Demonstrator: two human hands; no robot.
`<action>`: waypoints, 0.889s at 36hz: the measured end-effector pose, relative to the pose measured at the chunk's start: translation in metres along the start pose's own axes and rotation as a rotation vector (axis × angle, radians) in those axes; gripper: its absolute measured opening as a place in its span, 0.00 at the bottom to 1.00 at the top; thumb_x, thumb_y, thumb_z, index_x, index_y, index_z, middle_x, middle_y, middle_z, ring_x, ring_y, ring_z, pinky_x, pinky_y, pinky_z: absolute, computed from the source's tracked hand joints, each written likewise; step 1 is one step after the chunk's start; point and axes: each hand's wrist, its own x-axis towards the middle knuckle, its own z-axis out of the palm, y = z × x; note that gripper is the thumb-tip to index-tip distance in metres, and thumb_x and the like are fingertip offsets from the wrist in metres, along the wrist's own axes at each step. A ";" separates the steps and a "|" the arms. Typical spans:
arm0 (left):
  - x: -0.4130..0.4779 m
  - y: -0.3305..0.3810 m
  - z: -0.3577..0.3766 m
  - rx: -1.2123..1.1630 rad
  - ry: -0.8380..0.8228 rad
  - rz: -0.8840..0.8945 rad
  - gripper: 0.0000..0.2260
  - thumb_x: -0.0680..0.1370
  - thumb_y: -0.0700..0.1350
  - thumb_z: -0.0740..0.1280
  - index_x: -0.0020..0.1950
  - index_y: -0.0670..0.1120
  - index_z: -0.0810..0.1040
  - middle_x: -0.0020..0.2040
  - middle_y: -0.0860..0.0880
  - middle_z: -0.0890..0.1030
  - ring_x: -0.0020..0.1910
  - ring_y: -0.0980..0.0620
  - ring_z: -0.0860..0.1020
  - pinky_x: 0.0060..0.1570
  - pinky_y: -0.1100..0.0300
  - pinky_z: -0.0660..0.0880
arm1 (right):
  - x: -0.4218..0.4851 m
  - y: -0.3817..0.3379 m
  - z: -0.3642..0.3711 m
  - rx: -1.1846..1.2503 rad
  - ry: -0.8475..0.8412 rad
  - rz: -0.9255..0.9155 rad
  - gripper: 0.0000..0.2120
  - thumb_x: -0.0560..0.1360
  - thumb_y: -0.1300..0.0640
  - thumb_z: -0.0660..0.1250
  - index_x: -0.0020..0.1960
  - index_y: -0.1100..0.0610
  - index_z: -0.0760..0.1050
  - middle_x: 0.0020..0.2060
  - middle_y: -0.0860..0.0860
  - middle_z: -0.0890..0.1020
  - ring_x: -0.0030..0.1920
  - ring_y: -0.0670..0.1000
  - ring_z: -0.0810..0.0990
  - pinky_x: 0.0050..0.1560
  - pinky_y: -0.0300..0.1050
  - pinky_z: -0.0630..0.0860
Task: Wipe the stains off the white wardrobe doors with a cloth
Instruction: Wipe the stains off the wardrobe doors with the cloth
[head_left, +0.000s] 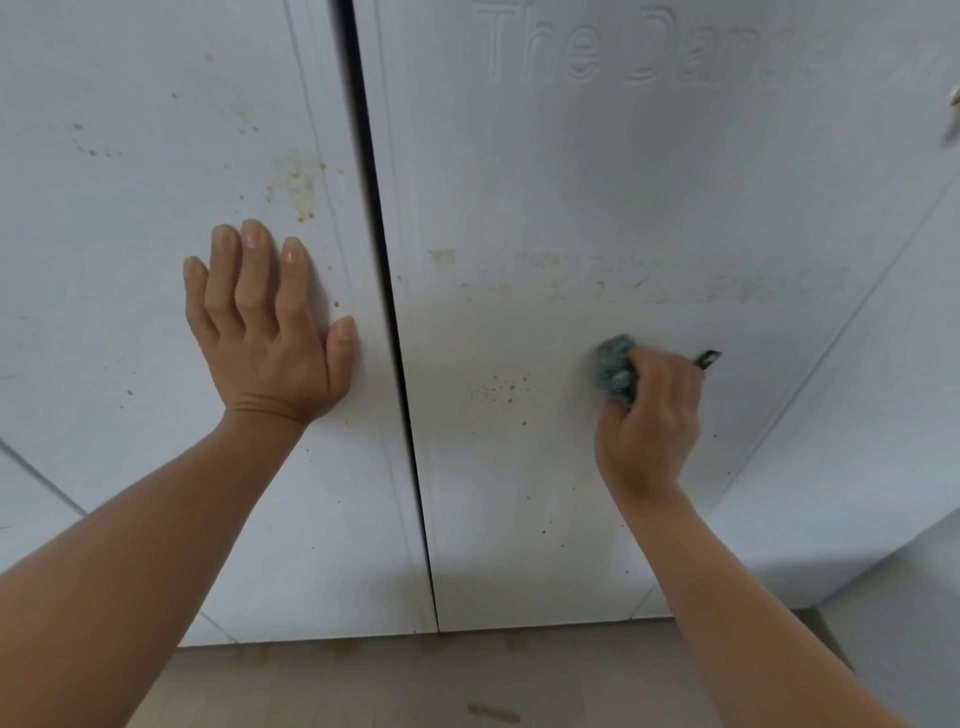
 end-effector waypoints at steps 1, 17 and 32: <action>0.000 0.000 0.000 0.000 0.001 0.000 0.31 0.81 0.56 0.56 0.80 0.39 0.61 0.78 0.37 0.61 0.83 0.43 0.51 0.80 0.41 0.52 | -0.005 0.000 0.000 0.007 -0.047 -0.121 0.16 0.71 0.70 0.61 0.57 0.58 0.71 0.45 0.60 0.80 0.47 0.59 0.73 0.41 0.51 0.75; -0.002 0.000 0.001 -0.020 -0.023 -0.013 0.30 0.82 0.56 0.56 0.79 0.40 0.60 0.78 0.37 0.61 0.84 0.44 0.49 0.80 0.40 0.53 | -0.001 -0.034 0.012 0.171 0.108 0.318 0.15 0.74 0.68 0.61 0.60 0.58 0.70 0.50 0.59 0.78 0.50 0.61 0.77 0.48 0.38 0.67; 0.001 0.000 -0.001 -0.024 -0.038 -0.015 0.30 0.81 0.55 0.57 0.80 0.41 0.59 0.77 0.38 0.61 0.83 0.41 0.52 0.80 0.41 0.52 | -0.019 -0.057 0.022 0.153 -0.095 -0.046 0.16 0.71 0.69 0.62 0.56 0.58 0.76 0.46 0.57 0.81 0.48 0.58 0.76 0.46 0.50 0.77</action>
